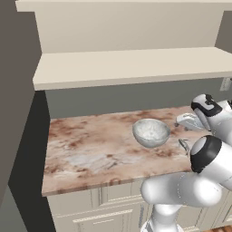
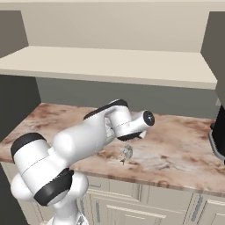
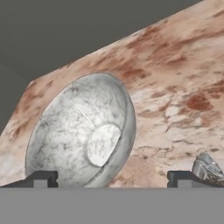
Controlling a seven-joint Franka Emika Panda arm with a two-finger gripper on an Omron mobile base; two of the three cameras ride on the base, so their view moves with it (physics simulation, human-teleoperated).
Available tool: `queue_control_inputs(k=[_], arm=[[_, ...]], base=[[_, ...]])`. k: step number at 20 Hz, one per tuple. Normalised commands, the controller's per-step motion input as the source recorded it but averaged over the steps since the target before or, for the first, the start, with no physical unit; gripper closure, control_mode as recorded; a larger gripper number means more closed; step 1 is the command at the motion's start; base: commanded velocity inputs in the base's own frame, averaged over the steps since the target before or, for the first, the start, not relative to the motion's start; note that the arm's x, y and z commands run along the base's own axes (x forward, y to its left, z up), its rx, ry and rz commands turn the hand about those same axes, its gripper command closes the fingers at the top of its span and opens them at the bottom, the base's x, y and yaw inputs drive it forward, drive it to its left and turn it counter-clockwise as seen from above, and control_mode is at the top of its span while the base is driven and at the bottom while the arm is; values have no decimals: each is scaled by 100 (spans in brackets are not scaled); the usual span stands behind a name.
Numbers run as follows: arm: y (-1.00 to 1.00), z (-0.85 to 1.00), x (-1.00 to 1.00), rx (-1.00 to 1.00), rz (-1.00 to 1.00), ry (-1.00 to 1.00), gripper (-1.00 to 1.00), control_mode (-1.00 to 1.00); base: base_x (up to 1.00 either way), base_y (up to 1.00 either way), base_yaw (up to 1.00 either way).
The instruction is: Retrieve the bowl from the cabinet, then place the raw meat into the bowl to avoid contamination.
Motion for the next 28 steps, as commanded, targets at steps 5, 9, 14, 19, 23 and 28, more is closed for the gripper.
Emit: queue_control_inputs(k=[5, 9, 14, 19, 23, 28], arm=[[-12, -1, -8, -9, 2, 5, -100, -100], [-17, -1, -16, -7, 1, 2, -100, -100], [-12, -22, -19, -10, 2, 0, -100, -100], [-4, -29, -24, -10, 1, 0, -100, -100], [0, -9, -1, -6, 0, 0, -100, -100], [5, -23, 0, -9, 0, 2, -100, -100]], base=[[0, 0, 0], [0, 0, 0], [0, 0, 0], [0, 0, 0], [0, 0, 0], [0, 0, 0]])
